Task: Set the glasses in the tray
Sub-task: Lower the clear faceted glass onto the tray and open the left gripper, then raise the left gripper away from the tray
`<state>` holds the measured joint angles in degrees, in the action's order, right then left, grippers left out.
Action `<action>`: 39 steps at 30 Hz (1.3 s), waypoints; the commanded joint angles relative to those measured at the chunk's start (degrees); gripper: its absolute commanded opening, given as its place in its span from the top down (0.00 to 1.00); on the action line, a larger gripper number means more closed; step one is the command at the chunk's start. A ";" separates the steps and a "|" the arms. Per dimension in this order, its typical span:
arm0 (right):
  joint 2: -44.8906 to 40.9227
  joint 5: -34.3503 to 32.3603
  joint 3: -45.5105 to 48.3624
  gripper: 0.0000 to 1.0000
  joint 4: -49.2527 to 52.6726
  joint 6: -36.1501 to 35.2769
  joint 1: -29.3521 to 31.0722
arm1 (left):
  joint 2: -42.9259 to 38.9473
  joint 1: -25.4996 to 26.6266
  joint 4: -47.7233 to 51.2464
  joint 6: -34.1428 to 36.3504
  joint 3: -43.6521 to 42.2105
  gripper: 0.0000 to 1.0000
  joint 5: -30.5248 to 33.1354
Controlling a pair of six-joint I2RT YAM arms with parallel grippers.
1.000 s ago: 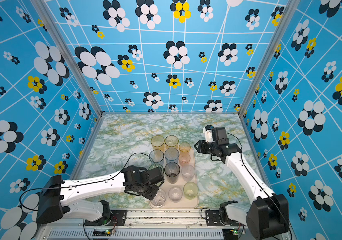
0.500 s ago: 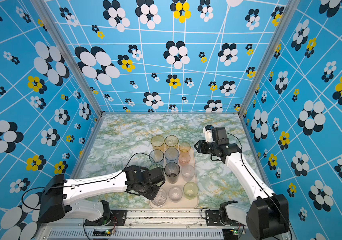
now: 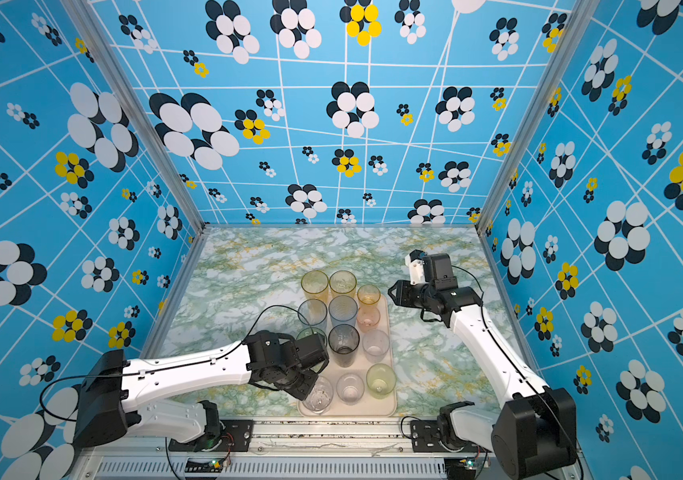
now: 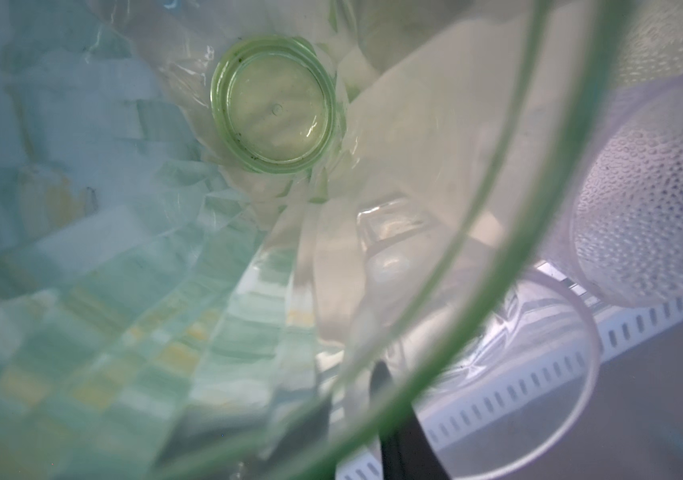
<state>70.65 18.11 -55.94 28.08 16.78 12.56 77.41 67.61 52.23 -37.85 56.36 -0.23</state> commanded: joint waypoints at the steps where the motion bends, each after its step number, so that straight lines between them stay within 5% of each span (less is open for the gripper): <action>1: -0.08 -0.62 0.69 0.57 0.69 0.19 -0.11 | -1.79 0.15 0.42 0.62 0.13 0.79 2.08; 18: 0.09 -0.71 0.57 0.57 0.82 0.19 -0.20 | -6.56 0.76 0.38 1.61 0.66 0.78 5.29; 25: 0.89 -0.53 0.55 0.56 0.57 0.26 -0.09 | -12.81 -0.55 -2.96 1.84 -1.85 0.65 6.76; 31: 0.89 -0.97 0.17 0.56 1.24 -0.07 -0.14 | -20.64 -5.71 -6.03 5.61 -1.69 0.65 10.36; 39: 1.15 -2.61 -0.99 0.53 2.75 -0.77 -0.16 | -30.55 -22.41 -16.25 16.17 -2.95 0.50 7.26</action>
<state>71.16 16.99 -55.96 28.60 16.73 12.56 48.64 49.01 41.41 -27.97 54.74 7.46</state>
